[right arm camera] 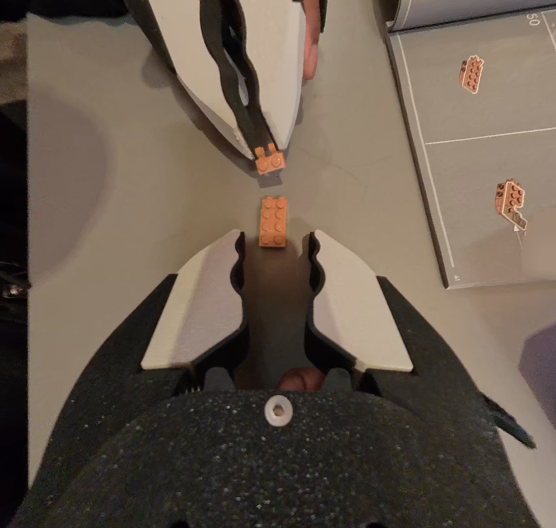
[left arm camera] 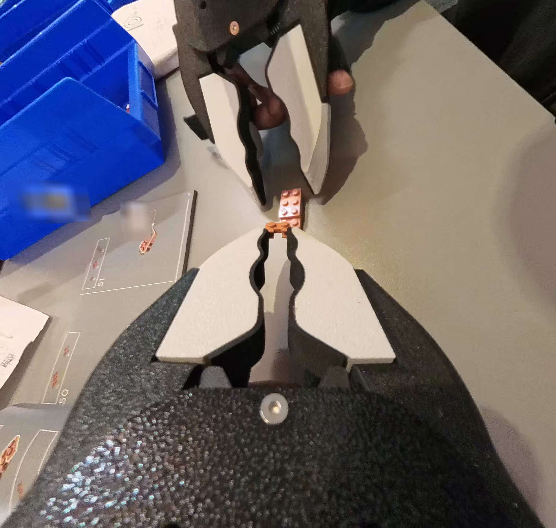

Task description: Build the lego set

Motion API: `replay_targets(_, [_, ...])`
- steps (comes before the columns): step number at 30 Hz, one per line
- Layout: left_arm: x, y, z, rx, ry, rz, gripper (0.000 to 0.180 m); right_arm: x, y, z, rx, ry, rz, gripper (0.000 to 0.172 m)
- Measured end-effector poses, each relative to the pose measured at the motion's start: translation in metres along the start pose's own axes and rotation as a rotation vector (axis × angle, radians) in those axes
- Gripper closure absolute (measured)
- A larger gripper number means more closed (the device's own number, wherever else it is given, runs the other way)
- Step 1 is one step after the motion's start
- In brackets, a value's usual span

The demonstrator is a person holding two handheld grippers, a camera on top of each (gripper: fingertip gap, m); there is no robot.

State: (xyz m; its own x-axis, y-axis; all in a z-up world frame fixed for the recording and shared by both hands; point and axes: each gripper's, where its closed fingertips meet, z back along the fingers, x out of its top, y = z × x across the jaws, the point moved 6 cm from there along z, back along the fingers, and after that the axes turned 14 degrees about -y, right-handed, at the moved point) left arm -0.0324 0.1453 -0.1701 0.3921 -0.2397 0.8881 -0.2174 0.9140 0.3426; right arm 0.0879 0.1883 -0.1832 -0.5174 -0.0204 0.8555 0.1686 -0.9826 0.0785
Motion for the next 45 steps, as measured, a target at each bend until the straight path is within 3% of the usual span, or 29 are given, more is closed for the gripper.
replay_targets(8, [-0.002,0.002,-0.002,0.004,0.023,0.009,0.170,0.001,0.009,-0.009,-0.063,0.025,0.115,0.141])
replay_targets(11, [-0.002,0.002,-0.002,0.001,0.027,0.010,0.170,0.001,0.007,-0.010,-0.082,0.025,0.132,0.155])
replay_targets(16, [0.000,0.005,0.001,0.007,-0.006,0.047,0.170,0.003,0.005,-0.011,-0.063,0.014,0.148,0.155])
replay_targets(24, [0.014,0.020,0.016,0.005,-0.174,0.315,0.170,0.026,-0.008,-0.012,-0.038,-0.174,0.144,0.155])
replay_targets(33, [0.022,0.028,0.027,0.023,-0.132,0.337,0.170,0.036,-0.006,-0.010,0.012,-0.315,0.220,0.156])
replay_targets(45, [0.017,0.021,0.016,-0.009,-0.106,0.322,0.170,0.036,-0.002,-0.003,0.010,-0.326,0.219,0.155])
